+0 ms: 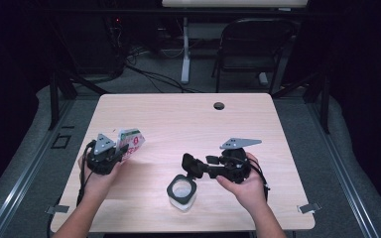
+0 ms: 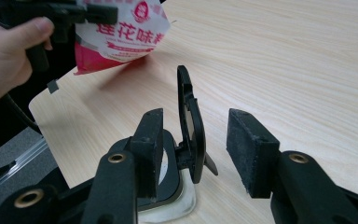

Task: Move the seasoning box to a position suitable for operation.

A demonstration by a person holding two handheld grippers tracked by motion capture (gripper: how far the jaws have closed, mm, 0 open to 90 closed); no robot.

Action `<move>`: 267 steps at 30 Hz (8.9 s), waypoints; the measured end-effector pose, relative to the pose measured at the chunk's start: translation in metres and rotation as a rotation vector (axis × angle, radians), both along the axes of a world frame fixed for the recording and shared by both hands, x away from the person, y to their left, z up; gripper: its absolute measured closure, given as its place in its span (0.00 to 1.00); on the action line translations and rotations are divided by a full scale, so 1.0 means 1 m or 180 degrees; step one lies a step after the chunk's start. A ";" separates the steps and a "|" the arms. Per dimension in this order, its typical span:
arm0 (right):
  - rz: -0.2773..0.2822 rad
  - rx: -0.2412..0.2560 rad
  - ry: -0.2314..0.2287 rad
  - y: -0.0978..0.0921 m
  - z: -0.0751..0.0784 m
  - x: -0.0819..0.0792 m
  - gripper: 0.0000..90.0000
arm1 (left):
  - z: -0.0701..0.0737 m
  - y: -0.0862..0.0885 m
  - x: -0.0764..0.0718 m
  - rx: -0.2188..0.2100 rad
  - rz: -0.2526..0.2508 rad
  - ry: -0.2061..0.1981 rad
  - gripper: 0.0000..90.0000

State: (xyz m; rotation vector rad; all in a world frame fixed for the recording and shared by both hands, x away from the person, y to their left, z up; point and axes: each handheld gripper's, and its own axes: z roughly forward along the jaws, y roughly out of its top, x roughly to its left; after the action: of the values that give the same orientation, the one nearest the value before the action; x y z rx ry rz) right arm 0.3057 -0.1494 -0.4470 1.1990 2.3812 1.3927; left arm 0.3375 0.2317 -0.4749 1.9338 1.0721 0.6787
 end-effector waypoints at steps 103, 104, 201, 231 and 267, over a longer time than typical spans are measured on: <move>0.0905 -0.0418 0.0254 0.105 -0.005 0.018 0.64 | 0.010 -0.040 -0.048 -0.0480 -0.1678 0.0115 1.00; 0.0916 -0.0390 0.0280 0.106 -0.006 0.018 0.65 | 0.010 -0.040 -0.048 -0.0483 -0.1678 0.0112 1.00; 0.1260 -0.0636 -0.0385 0.123 0.024 0.000 1.00 | -0.081 -0.015 -0.029 -0.0656 -0.1584 0.0619 0.37; 0.1219 -0.0538 -0.0368 0.122 0.023 0.003 1.00 | -0.081 -0.015 -0.032 -0.0675 -0.1599 0.0544 0.45; 0.1196 -0.0391 -0.0286 0.112 0.017 0.006 1.00 | -0.062 -0.018 -0.042 -0.0015 -0.1300 0.0355 0.71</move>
State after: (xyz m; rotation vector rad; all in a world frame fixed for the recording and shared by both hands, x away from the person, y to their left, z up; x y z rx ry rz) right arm 0.3121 -0.0378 -0.4305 0.6671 2.6774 1.3325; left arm 0.2956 0.2141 -0.5367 2.1199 0.7062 0.3440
